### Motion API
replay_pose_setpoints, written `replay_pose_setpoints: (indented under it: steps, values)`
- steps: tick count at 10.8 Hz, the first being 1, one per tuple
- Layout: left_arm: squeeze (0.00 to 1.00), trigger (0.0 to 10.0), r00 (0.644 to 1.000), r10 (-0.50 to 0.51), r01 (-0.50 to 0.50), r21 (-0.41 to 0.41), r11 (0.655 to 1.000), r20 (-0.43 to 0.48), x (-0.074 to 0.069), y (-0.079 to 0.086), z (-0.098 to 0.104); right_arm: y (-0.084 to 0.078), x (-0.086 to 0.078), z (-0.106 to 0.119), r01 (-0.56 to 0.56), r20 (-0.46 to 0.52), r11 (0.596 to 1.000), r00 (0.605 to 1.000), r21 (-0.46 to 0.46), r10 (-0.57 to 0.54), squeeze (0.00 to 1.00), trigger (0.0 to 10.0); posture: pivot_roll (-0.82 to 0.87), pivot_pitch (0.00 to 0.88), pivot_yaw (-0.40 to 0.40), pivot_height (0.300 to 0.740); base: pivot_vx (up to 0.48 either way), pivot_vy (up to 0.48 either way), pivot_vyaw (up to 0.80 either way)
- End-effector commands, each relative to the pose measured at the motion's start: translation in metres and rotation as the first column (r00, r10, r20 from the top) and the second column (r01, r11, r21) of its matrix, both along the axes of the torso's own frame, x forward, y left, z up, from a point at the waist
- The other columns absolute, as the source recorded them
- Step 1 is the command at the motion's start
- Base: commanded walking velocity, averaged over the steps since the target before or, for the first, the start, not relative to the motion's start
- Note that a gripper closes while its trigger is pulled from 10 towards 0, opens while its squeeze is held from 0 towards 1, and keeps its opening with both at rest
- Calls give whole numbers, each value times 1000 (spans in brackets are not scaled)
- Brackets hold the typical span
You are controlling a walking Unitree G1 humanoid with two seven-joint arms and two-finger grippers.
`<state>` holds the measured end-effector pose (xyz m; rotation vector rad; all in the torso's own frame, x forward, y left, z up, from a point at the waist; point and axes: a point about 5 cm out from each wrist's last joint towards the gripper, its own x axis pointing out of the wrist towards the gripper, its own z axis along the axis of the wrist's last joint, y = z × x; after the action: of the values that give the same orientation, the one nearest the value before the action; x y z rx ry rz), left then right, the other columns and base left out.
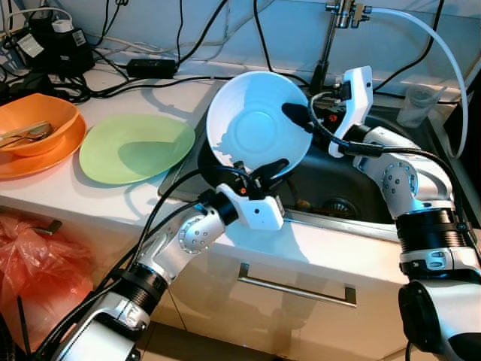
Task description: Kitchen organization
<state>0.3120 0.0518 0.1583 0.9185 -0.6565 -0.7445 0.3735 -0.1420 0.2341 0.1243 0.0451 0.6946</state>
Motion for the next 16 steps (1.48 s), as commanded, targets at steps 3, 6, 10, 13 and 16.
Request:
replay_pose_setpoints:
  steps: [3, 6, 10, 13, 16]
  values:
    - [1000, 10000, 994, -11, 26, -137, 990, 110, 1, 0, 31, -15, -2, -16, 35, -57, 998, 998, -50, -38, 0, 10000, -31, 0, -23, 740, 0, 0, 0]
    - [1000, 10000, 994, -19, 36, -160, 986, 106, -1, 0, 32, -14, -2, -17, 42, -57, 998, 997, -52, -44, 0, 10000, -27, 0, -22, 740, 0, 0, 0]
    - [1000, 10000, 991, -35, 66, -246, 967, 130, -6, -3, 49, -14, -1, -20, 48, -58, 997, 997, -58, -51, 0, 10000, -27, 0, -22, 740, 0, 0, 0]
    - [1000, 10000, 993, -34, 71, -340, 938, 114, -13, 2, 69, -16, 1, -23, 72, -56, 995, 996, -75, -76, 0, 10000, -14, 0, -21, 740, 0, 0, 0]
    - [1000, 10000, 998, -33, 56, -399, 915, 62, -18, 6, 76, -18, 4, -27, 110, -46, 987, 992, -118, -116, 0, 10000, -10, 0, -21, 740, 0, 0, 0]
